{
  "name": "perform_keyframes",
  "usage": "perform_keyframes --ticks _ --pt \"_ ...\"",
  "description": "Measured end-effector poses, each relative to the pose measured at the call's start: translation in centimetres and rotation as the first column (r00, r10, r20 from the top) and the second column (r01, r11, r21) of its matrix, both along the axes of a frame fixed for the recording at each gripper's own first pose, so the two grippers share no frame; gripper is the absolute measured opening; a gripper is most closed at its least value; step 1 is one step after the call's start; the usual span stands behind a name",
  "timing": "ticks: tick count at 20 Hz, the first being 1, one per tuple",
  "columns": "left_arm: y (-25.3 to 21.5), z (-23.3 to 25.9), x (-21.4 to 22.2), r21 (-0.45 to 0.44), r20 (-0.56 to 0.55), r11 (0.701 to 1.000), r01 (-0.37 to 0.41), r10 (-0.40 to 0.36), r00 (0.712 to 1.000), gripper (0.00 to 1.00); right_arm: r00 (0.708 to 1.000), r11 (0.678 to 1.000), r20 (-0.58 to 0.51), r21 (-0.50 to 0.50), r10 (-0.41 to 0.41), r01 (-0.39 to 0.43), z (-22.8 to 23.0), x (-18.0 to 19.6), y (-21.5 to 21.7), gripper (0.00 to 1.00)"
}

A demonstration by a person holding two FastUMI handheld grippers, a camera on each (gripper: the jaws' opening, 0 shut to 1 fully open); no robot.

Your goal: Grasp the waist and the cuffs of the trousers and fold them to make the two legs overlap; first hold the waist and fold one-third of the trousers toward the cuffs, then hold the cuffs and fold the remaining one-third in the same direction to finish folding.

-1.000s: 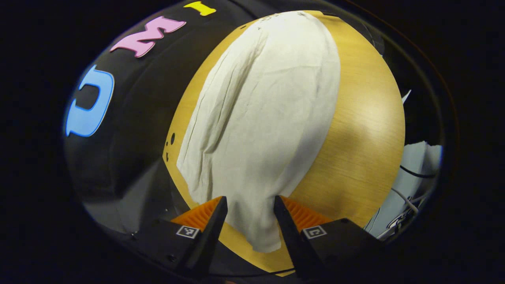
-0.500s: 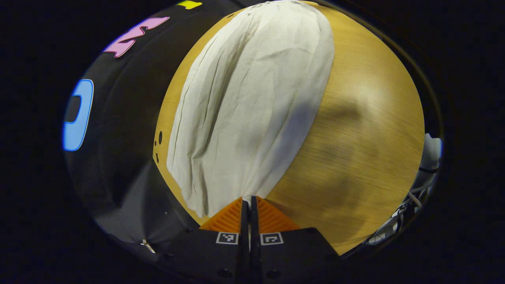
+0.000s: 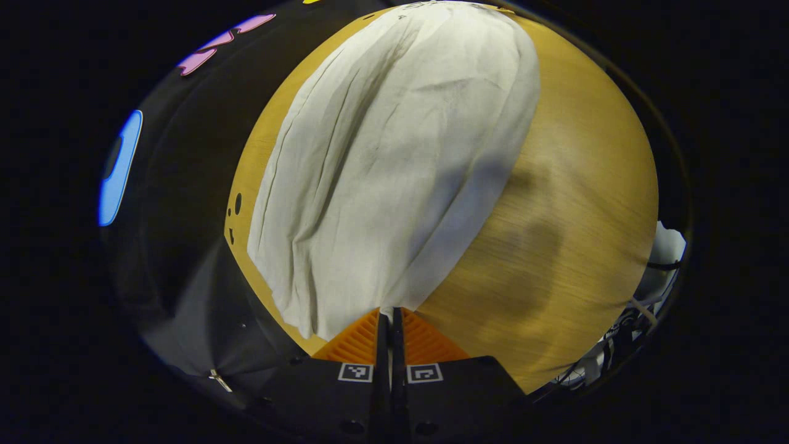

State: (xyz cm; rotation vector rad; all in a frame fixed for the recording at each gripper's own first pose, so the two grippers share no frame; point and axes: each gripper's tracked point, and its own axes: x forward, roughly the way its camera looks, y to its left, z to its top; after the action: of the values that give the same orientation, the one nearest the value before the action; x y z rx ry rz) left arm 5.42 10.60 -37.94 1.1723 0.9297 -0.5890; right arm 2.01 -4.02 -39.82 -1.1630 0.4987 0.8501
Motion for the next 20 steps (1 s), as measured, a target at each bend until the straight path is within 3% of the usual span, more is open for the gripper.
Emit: perform_keyframes --ticks 3,5,6,8,9,10,11,15,20 --pt "0.1 0.0 0.0 -0.003 -0.009 1.0 0.0 0.0 1.0 0.06 0.999 0.999 -0.009 -0.03 0.036 -0.036 -1.1 2.2 1.4 0.96" --pt "-0.1 0.0 -0.1 -0.005 0.002 1.0 -0.009 0.009 1.0 0.06 0.998 0.998 -0.009 -0.044 0.055 -0.055 -1.6 2.8 2.7 0.91" --pt "-0.1 0.0 0.0 -0.006 0.008 1.0 -0.014 0.014 1.0 0.06 0.998 0.997 -0.046 -0.059 0.046 -0.049 -2.6 2.5 3.1 0.77" --pt "0.0 0.0 0.0 -0.008 0.013 1.0 -0.028 0.028 1.0 0.06 0.998 0.995 -0.06 -0.088 0.035 -0.04 -3.1 2.2 3.3 0.18" --pt "-0.1 0.1 0.0 -0.012 0.017 0.999 -0.039 0.039 0.999 0.06 0.996 0.996 -0.085 -0.085 0.032 -0.04 -2.8 1.7 3.3 0.0" --pt "-0.1 0.3 0.2 -0.014 0.033 0.999 -0.047 0.047 0.998 0.06 0.991 0.998 -0.135 -0.068 0.006 -0.015 -3.2 1.7 3.1 0.06" --pt "-0.2 0.6 0.4 -0.021 0.059 0.998 -0.057 0.058 0.997 0.06 0.985 0.999 -0.17 -0.045 -0.025 0.018 -3.0 1.9 3.1 0.06" --pt "-0.1 2.4 1.8 -0.109 0.147 0.98 -0.168 0.183 0.972 0.06 0.98 0.986 -0.142 0.073 -0.138 0.149 0.7 3.5 3.3 0.06" --pt "-0.3 4.8 4.7 -0.23 0.2 0.927 -0.296 0.343 0.918 0.06 0.942 0.91 -0.114 0.244 -0.316 0.335 6.3 7.0 3.3 0.06"
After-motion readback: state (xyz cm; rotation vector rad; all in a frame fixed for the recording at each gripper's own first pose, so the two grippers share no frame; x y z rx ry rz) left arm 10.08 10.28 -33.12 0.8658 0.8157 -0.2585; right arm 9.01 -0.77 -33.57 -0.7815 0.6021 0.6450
